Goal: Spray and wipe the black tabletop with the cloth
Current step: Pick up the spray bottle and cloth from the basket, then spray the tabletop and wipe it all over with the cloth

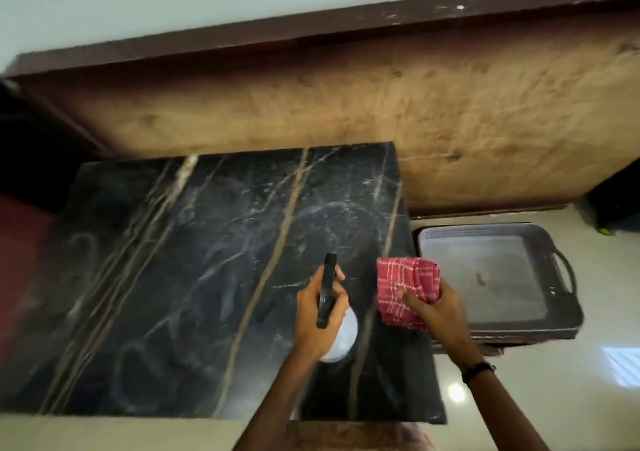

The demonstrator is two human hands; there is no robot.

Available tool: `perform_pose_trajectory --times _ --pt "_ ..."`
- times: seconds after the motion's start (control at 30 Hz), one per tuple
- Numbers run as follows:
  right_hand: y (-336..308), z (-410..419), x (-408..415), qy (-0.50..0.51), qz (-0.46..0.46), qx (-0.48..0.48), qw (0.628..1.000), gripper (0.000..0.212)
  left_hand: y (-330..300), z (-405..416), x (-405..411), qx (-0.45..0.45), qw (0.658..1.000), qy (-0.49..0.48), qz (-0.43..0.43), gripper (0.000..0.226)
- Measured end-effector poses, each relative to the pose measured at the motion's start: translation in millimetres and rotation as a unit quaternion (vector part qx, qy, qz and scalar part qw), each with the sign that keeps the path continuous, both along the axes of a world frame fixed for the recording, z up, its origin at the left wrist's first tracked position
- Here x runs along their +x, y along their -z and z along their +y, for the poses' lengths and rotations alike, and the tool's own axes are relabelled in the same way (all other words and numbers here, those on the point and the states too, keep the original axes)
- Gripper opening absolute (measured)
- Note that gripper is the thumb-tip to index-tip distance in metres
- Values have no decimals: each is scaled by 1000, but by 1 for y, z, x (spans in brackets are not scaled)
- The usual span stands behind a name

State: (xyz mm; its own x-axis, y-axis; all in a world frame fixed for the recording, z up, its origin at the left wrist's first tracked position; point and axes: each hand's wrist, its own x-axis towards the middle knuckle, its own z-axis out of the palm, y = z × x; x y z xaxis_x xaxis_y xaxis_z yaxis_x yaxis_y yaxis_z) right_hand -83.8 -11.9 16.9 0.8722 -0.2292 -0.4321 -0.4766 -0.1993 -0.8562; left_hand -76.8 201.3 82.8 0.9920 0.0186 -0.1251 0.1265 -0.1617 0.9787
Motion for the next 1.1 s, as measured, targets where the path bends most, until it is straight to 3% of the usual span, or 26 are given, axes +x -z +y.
perform_pose_trajectory --times 0.33,0.57,0.7,0.83,0.93,1.1 --pt "8 254 -47 -151 54 8 987 33 18 265 -100 103 989 -75 78 24" --pt "16 379 -48 -188 76 82 976 38 39 356 -131 135 982 -53 122 12" --pt "30 400 -53 -214 42 -80 973 45 48 371 -134 170 978 -4 121 3" --pt "32 393 -67 -244 -58 -274 928 67 51 371 -131 175 970 37 163 4" --pt "32 384 -74 -274 -100 -312 904 54 54 366 -126 196 959 77 190 13" --pt "31 372 -80 -319 -78 -310 892 47 60 356 -119 226 944 105 215 21"
